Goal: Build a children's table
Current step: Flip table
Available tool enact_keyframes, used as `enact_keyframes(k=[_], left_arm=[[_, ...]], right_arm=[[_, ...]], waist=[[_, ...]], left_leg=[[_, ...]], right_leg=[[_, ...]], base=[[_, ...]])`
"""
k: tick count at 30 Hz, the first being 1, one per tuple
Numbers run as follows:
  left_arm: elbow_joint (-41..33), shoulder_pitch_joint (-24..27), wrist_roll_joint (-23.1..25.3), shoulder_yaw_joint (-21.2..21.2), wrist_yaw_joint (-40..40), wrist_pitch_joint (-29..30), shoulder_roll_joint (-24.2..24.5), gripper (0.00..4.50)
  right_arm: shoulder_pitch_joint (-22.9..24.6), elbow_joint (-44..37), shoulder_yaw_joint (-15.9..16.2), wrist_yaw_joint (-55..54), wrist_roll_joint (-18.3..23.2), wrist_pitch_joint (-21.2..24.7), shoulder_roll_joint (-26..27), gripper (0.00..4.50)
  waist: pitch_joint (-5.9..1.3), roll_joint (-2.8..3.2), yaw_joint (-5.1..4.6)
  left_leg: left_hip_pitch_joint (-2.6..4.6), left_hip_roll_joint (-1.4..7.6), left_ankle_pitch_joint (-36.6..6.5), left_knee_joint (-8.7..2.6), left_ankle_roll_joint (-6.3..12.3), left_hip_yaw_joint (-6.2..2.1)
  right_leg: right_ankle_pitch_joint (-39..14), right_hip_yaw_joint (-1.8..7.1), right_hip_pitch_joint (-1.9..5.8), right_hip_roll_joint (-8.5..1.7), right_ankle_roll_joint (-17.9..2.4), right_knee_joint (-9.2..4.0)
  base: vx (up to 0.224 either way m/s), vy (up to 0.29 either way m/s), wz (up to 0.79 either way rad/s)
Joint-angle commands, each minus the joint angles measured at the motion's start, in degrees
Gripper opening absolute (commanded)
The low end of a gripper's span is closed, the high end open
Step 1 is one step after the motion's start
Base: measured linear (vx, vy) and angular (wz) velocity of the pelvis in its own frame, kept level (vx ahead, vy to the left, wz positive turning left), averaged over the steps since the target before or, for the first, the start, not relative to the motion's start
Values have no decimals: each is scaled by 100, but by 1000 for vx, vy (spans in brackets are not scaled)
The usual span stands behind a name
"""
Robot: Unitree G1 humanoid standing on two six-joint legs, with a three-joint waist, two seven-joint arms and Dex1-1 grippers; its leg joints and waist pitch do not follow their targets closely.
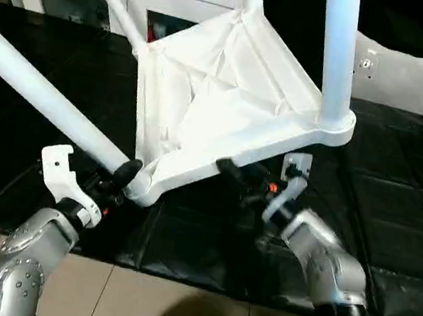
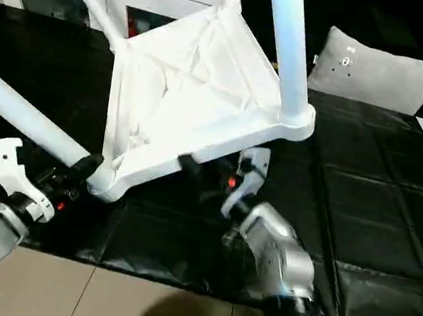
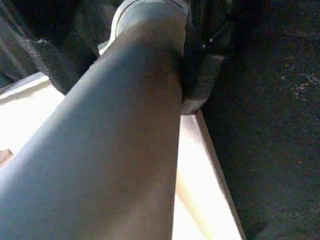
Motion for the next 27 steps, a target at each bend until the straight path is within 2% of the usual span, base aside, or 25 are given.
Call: enact_keyframes(k=[1,2,4,8,11,12,14,15,16,17,19,20,21,23,27], left_arm=[[-18,-114,-197,-278,-118,138,-107,203],[-3,-123,-185,-293,-139,143,-92,203],[38,-172,-53,-426,-186,127,-39,203],[99,-325,281,-675,-201,-63,-15,203],[135,-375,529,-857,-206,-231,11,202],[134,-380,552,-885,-212,-246,8,202],[140,-387,620,-930,-215,-288,14,202],[129,-386,664,-995,-246,-305,26,202],[126,-386,711,-1043,-277,-324,28,202],[127,-383,773,-1126,-347,-350,45,202],[130,-376,793,-1153,-379,-375,43,202],[137,-374,813,-1168,-392,-396,35,202],[142,-372,829,-1177,-396,-411,30,202],[144,-358,886,-1212,-398,-449,25,202],[144,-315,948,-1270,-440,-502,33,202]], right_arm=[[-202,110,-209,-179,164,6,37,450],[-265,195,-254,-222,194,-4,69,450],[-517,472,-448,-390,347,3,198,450],[-947,992,-722,-663,516,-78,452,450],[-1144,1170,-956,-850,767,-77,644,450],[-1186,1208,-1016,-882,840,-68,681,450],[-1275,1305,-1134,-956,930,-66,732,450],[-1370,1400,-1244,-1003,1016,-98,769,450],[-1462,1503,-1345,-1031,1071,-128,799,421],[-1566,1634,-1426,-1000,1110,-168,829,414],[-1598,1681,-1458,-949,1135,-173,851,404],[-1625,1725,-1499,-930,1172,-170,868,393],[-1644,1754,-1526,-923,1196,-172,878,383],[-1648,1735,-1538,-1000,1208,-154,901,371],[-1721,1791,-1630,-1045,1302,-22,897,341]], waist=[[-310,83,-45],[-313,139,-33],[-322,120,-53],[-317,150,-52],[-340,154,-52],[-351,153,-48],[-406,148,-38],[-416,143,-41],[-431,142,-33],[-430,146,-38],[-427,141,-29],[-405,123,-28],[-397,137,-22],[-387,126,-26],[-389,111,-32]], left_leg=[[30,711,-456,-492,11,-321],[31,711,-442,-487,-6,-326],[34,729,-438,-493,-35,-329],[29,710,-511,-491,-71,-314],[22,727,-300,-477,-52,-323],[18,720,-234,-464,-29,-317],[-38,681,219,-400,109,-306],[-57,676,305,-392,134,-305],[-73,657,393,-365,191,-301],[-114,646,475,-332,293,-298],[-132,628,430,-324,351,-286],[-141,627,332,-331,391,-275],[-134,632,233,-337,388,-277],[-115,652,155,-346,364,-276],[-106,661,183,-350,331,-280]], right_leg=[[-1313,647,199,-1024,-167,-424],[-1217,648,194,-1025,-197,-398],[-1047,651,197,-1020,-228,-377],[-1133,653,210,-1040,-295,-385],[-820,655,213,-1037,-303,-325],[-708,659,216,-1039,-322,-311],[-57,656,222,-1030,-389,-204],[70,654,225,-1025,-397,-172],[214,654,213,-1024,-405,-154],[380,642,178,-1000,-418,-118],[341,640,182,-1004,-420,-126],[182,637,179,-1000,-388,-166],[-57,630,177,-993,-338,-191],[-357,626,160,-980,-255,-224],[-399,630,156,-976,-250,-212]], base=[[0,0,0],[0,0,0],[0,0,0],[0,0,0],[0,0,0],[0,0,0],[0,0,0],[0,0,0],[0,0,0],[0,0,0],[0,0,0],[0,0,0],[0,0,0],[0,0,0],[0,0,0]])
